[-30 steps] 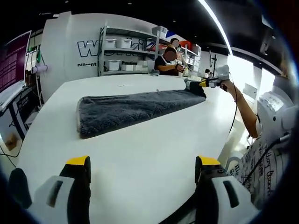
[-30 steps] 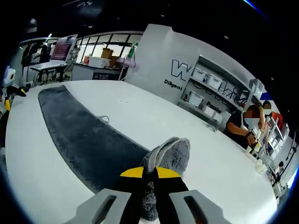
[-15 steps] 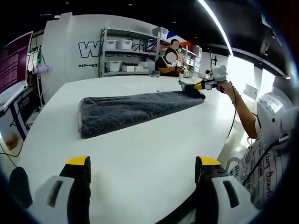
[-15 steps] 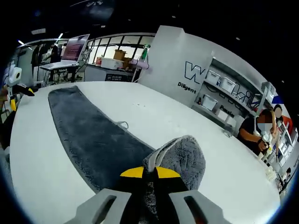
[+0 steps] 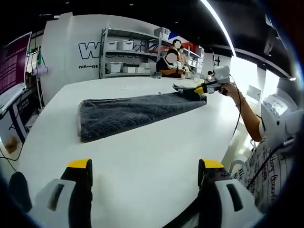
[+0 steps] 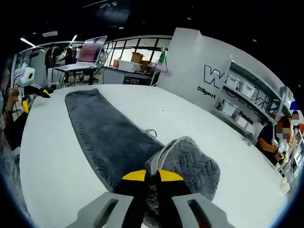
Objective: Fold the towel on the table until its edges align and the towel forms a compact rectangular stack.
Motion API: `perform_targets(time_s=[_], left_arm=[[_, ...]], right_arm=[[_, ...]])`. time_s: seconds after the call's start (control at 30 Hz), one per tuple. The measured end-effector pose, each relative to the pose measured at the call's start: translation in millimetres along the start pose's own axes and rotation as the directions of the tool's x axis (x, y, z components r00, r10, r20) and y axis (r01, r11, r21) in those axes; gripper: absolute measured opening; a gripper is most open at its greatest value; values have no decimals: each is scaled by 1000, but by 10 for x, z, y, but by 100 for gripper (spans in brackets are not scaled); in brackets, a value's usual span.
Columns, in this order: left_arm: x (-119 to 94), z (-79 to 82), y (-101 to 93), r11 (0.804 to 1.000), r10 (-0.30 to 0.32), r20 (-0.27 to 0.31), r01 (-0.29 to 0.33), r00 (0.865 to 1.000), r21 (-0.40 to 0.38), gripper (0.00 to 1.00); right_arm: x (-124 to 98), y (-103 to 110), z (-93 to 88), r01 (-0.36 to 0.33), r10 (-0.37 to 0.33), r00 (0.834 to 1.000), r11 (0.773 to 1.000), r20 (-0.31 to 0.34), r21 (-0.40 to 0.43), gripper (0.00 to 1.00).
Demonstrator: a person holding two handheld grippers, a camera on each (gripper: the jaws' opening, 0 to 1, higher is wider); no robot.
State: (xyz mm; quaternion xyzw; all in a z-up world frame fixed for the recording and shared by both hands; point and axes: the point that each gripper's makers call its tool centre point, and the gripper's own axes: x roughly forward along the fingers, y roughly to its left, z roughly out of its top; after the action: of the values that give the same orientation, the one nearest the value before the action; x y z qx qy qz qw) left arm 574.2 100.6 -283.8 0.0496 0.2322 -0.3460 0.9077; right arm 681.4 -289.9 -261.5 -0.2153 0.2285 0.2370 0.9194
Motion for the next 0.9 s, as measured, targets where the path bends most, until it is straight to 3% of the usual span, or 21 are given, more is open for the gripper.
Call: perform_targets(time_s=[0.27,0.37,0.5,0.67,0.9], left_arm=[[22,-11,-30,1000,-13,0,13,1000,-1,96],[18,-9,-31,1000,-13,0,13,1000,1,96],[13,-10,-34,1000,-14,1,14,1000,3,96],[9,-20,-39,1000,-17,1,17,1000,2,96],[8,-15,-45,1000,-20,3,20,1000,7,95]], right_arm=[[116,61,-73,8,-9,999,1000,-43,-17,10],[144,88,-81,21,-24,997,999,-68,-41,15],[189,139,-80,25,-30,995,998,-97,-62,31],[248,161,26,37,-40,996,998,-76,-45,38],[439,66,77,73,-78,991,996,-105,-53,38]])
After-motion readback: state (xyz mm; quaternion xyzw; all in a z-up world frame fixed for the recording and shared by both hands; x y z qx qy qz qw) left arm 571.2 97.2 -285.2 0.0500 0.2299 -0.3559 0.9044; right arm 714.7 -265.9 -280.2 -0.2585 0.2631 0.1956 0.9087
